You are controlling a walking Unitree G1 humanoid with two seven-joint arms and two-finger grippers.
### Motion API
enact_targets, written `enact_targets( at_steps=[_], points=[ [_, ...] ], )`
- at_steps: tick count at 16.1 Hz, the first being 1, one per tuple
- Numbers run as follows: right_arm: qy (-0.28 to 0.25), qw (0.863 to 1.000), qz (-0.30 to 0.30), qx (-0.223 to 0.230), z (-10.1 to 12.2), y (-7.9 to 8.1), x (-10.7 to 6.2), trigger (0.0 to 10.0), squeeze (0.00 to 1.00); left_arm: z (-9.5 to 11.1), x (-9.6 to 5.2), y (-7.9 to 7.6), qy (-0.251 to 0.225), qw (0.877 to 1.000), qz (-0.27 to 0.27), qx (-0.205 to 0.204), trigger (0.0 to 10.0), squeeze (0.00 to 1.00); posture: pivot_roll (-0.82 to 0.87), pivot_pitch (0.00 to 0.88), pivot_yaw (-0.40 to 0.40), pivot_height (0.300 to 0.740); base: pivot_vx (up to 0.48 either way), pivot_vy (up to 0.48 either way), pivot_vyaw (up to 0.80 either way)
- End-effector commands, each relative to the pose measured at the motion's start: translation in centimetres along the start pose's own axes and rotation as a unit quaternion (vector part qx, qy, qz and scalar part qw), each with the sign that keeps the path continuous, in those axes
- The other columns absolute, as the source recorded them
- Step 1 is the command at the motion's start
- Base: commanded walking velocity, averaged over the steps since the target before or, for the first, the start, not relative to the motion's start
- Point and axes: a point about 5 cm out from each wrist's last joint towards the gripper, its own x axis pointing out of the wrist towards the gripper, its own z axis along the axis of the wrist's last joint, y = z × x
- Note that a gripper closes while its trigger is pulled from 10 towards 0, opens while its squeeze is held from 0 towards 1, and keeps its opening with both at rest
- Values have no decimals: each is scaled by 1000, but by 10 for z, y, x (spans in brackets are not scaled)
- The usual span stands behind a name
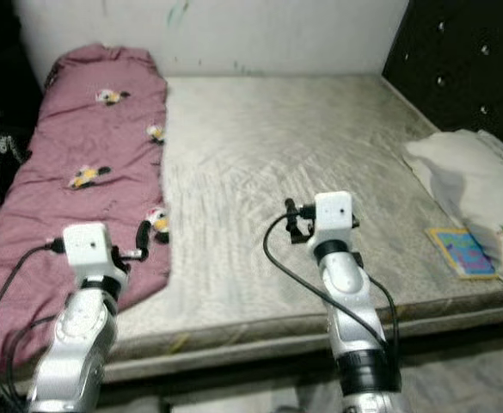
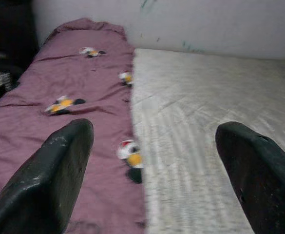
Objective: Clean up the room
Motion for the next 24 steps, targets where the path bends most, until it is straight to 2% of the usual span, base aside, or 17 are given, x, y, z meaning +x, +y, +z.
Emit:
enact_targets(
  at_steps=[1,4,6,11,17,19,21,24],
  points=[
    [-7,1000,17,3,4,6,2,10000,0,0,1,4,2,1000,11,5,10000,0,14,0,-63,740,0,480,0],
    [-9,999,31,-10,5,9,3,10000,0,1,2,4,1,1000,15,6,10000,0,14,0,-64,740,0,480,0],
    [-16,999,37,-26,7,11,3,10000,0,1,2,5,0,1000,17,6,10000,0,15,0,-64,740,0,480,800],
    [-15,999,39,-26,6,13,4,10000,0,5,2,6,-11,1000,22,10,10000,0,17,0,-66,740,0,480,700],
    [-14,999,43,-31,5,15,4,10000,0,6,3,7,-15,1000,23,10,10000,0,16,0,-68,740,0,480,0],
    [-13,998,44,-31,4,15,4,10000,0,9,3,10,-39,999,27,24,10000,0,16,0,-68,740,0,454,0],
    [-12,998,45,-30,4,16,4,10000,0,10,2,13,-44,998,34,27,10000,0,20,0,-69,740,0,0,0],
    [-10,998,46,-30,3,16,5,10000,0,11,1,9,-45,999,16,26,10000,0,26,0,-73,740,0,0,0]
  ],
)
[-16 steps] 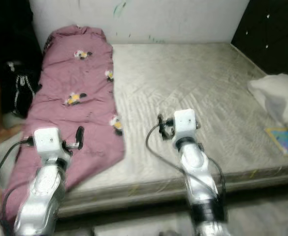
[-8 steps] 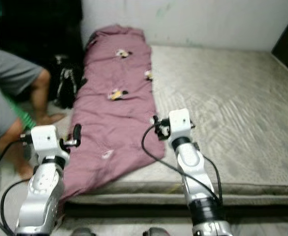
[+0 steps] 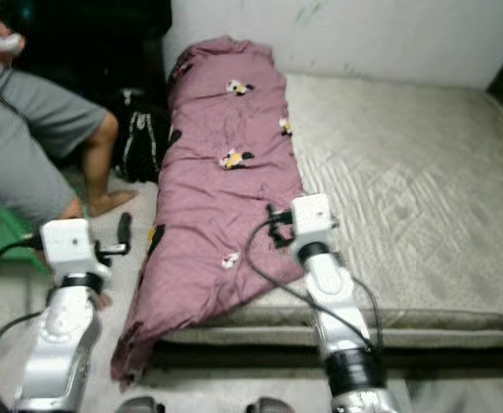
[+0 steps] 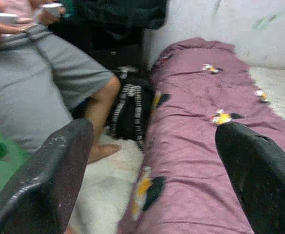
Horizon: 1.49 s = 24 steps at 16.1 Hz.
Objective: Clean up the room
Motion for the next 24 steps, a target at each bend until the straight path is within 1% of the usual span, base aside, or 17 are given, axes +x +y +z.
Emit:
enact_targets(
  at_steps=[1,2,4,6,8,14,22,23,24],
  points=[
    [-5,1000,-6,-8,3,-7,1,10000,0,6,-1,-7,-12,1000,-11,-1,10000,0,27,0,-73,740,0,0,0],
    [-4,1000,-5,-8,3,-7,1,10000,0,4,-1,-6,-7,1000,-11,-14,10000,0,28,0,-74,740,0,0,0],
    [-3,1000,-6,-8,3,-8,1,10000,0,2,-2,-2,-2,1000,-6,-11,10000,0,28,0,-75,740,0,0,0],
    [2,1000,-10,-1,1,-8,1,10000,0,2,-2,-2,-3,1000,-12,-5,10000,0,28,0,-74,740,0,0,-200],
    [4,1000,-10,5,0,-8,1,10000,0,4,-1,-3,-7,1000,-17,-7,10000,0,28,0,-73,740,0,0,-681],
    [6,1000,-14,3,-1,-9,1,10000,0,3,-2,-5,-4,1000,-24,-7,10000,0,27,0,-73,740,0,0,-704],
    [10,1000,-17,2,-3,-10,0,10000,0,2,-3,-5,-2,1000,-22,-19,10000,0,27,0,-71,740,0,0,0],
    [11,1000,-19,2,-3,-11,-1,10000,0,1,-3,-4,-1,1000,-21,-16,10000,0,27,0,-73,740,0,0,0],
    [15,1000,-22,4,-4,-12,-1,10000,0,1,-3,-3,0,1000,-18,-16,10000,0,27,0,-73,740,0,0,-800]
  ],
)
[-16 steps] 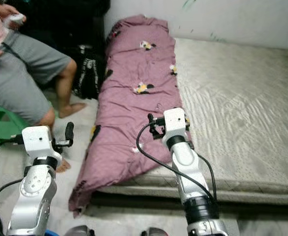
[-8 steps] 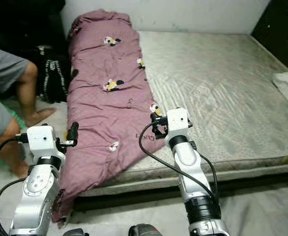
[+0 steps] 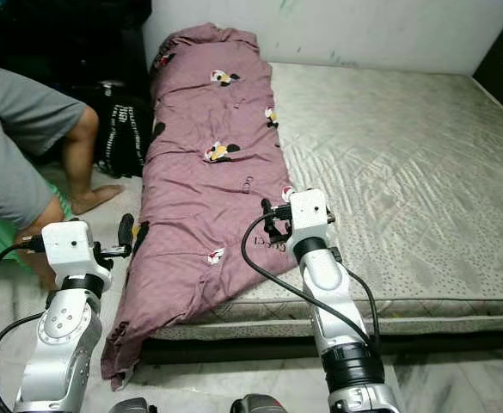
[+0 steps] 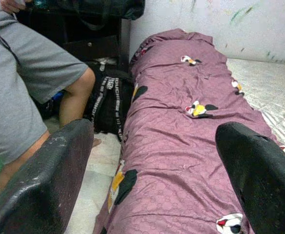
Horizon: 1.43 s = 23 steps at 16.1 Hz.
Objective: Clean up the room
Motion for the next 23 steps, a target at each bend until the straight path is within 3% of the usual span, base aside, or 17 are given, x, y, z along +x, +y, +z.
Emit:
enact_targets(
  at_steps=[1,5,10,17,23],
  points=[
    [15,1000,-13,3,-6,-7,-2,10000,0,4,-1,0,-6,1000,-2,0,10000,0,26,0,-73,740,0,0,-800],
    [13,1000,-16,4,-6,-8,-4,10000,0,5,0,0,-12,1000,1,9,10000,0,21,0,-66,740,0,0,-800],
    [13,1000,-18,2,-6,-8,-4,10000,0,6,2,-1,-8,1000,-2,6,10000,0,19,0,-65,740,0,0,0],
    [13,1000,-17,2,-7,-8,-3,10000,0,6,2,-2,-9,1000,-1,2,10000,0,18,0,-65,740,0,-296,0],
    [14,1000,-17,2,-7,-9,-4,10000,0,8,3,-3,-19,1000,4,6,10000,0,16,0,-66,740,0,0,0]
  ],
)
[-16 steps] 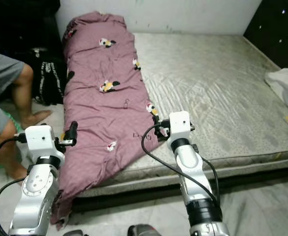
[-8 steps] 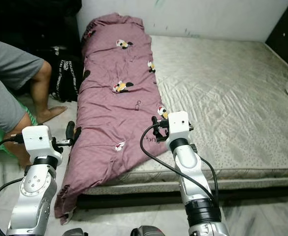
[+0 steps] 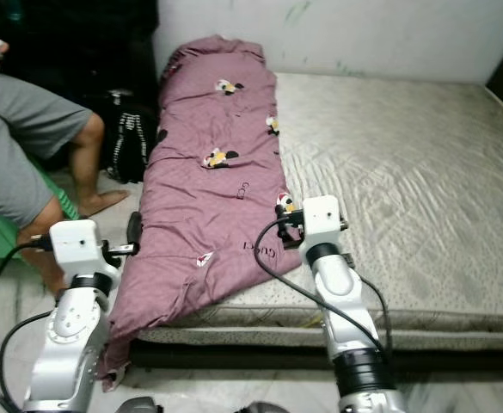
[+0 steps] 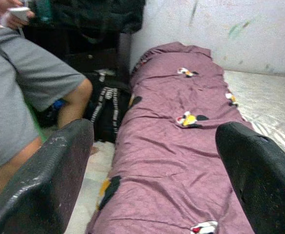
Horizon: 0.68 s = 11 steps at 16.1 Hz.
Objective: Clean up the room
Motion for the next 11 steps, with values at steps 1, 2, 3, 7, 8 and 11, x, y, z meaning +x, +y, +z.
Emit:
enact_targets(
  at_steps=[1,2,3,7,8,11],
  points=[
    [-2,1000,-4,1,2,-1,2,10000,0,3,1,2,-7,1000,6,4,10000,0,17,0,-67,740,0,0,0],
    [-2,1000,-3,1,2,-1,2,10000,0,3,1,2,-8,1000,4,8,10000,0,17,0,-67,740,0,0,0],
    [-2,1000,-3,1,2,-1,2,10000,0,3,1,1,-8,1000,3,-2,10000,0,17,0,-67,740,0,0,0],
    [-2,1000,-3,1,2,-1,2,10000,0,4,0,0,-14,1000,-6,-9,10000,0,17,0,-67,740,0,0,0],
    [-1,1000,-3,1,2,-1,2,10000,0,4,1,0,-12,1000,-4,-9,10000,0,17,0,-67,740,0,0,0],
    [1,1000,-3,2,2,-1,2,10000,0,6,-1,-3,-22,999,-28,-13,10000,0,17,0,-67,740,0,0,0]
  ],
)
